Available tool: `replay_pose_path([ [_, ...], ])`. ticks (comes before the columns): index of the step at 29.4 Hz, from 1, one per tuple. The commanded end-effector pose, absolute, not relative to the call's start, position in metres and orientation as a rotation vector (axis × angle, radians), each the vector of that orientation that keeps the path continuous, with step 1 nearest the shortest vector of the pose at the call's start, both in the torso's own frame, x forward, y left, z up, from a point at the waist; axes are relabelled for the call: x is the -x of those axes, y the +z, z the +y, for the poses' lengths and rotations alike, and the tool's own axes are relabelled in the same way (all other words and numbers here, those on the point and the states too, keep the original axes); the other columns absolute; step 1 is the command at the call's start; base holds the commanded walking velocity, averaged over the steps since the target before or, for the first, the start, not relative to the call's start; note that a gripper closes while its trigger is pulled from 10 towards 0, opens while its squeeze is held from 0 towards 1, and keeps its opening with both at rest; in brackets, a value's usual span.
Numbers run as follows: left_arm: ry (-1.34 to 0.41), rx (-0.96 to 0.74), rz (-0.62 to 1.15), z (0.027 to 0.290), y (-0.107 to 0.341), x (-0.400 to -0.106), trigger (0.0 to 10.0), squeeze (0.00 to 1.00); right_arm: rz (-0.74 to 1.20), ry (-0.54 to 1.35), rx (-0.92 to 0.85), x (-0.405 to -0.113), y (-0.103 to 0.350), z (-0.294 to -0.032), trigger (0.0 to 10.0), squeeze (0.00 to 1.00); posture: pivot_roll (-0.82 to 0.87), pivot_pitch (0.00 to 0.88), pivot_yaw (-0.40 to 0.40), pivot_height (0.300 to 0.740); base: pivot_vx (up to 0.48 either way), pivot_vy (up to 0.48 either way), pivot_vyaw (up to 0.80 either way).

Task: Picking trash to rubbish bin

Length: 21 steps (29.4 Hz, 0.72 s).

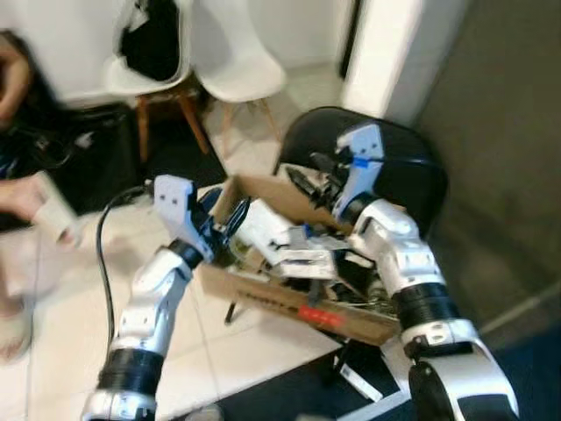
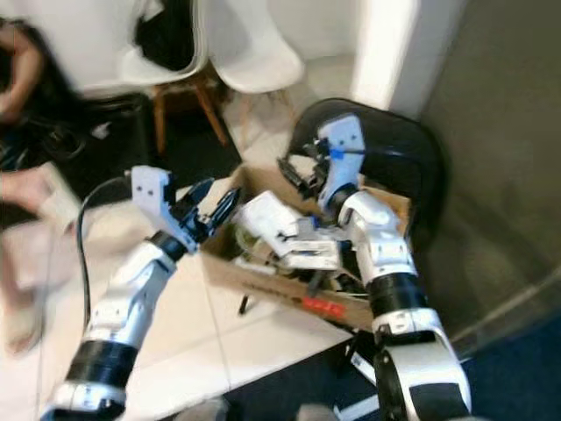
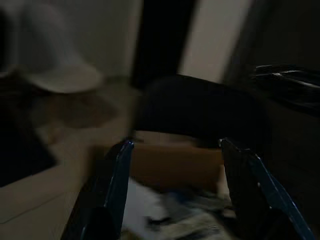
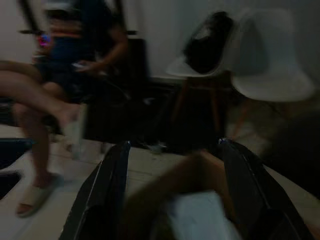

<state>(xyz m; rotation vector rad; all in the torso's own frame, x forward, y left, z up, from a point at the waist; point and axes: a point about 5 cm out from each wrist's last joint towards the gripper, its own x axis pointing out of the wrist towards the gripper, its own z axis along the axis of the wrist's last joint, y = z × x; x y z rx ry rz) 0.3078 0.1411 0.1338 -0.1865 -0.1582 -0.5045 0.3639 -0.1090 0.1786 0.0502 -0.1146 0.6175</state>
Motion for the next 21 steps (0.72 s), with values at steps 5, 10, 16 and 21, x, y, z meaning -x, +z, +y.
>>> replay_pose_path([
  [5,-0.513,0.183,-0.145,0.1379,0.1287,-0.3069,10.0,0.0,-0.107,0.617,-0.042,-0.3634,0.1753,-0.1111,10.0,0.0,-0.06,0.0,-0.044,0.74,0.0,0.0,0.8],
  [10,-0.514,0.181,-0.145,0.1379,0.1287,-0.307,10.0,0.0,-0.106,0.618,-0.04,-0.3634,0.1752,-0.1108,10.0,0.0,-0.06,0.0,-0.044,0.74,0.0,0.0,0.8],
  [16,-0.519,0.176,-0.142,0.1376,0.1281,-0.307,10.0,0.0,-0.107,0.618,-0.037,-0.3633,0.1745,-0.1105,10.0,0.0,-0.06,0.0,-0.045,0.74,0.0,0.0,0.8],
  [21,-0.52,0.174,-0.141,0.1372,0.1279,-0.3071,10.0,0.0,-0.107,0.619,-0.035,-0.3633,0.1742,-0.1105,10.0,0.0,-0.06,0.0,-0.045,0.74,0.0,0.0,0.8],
])
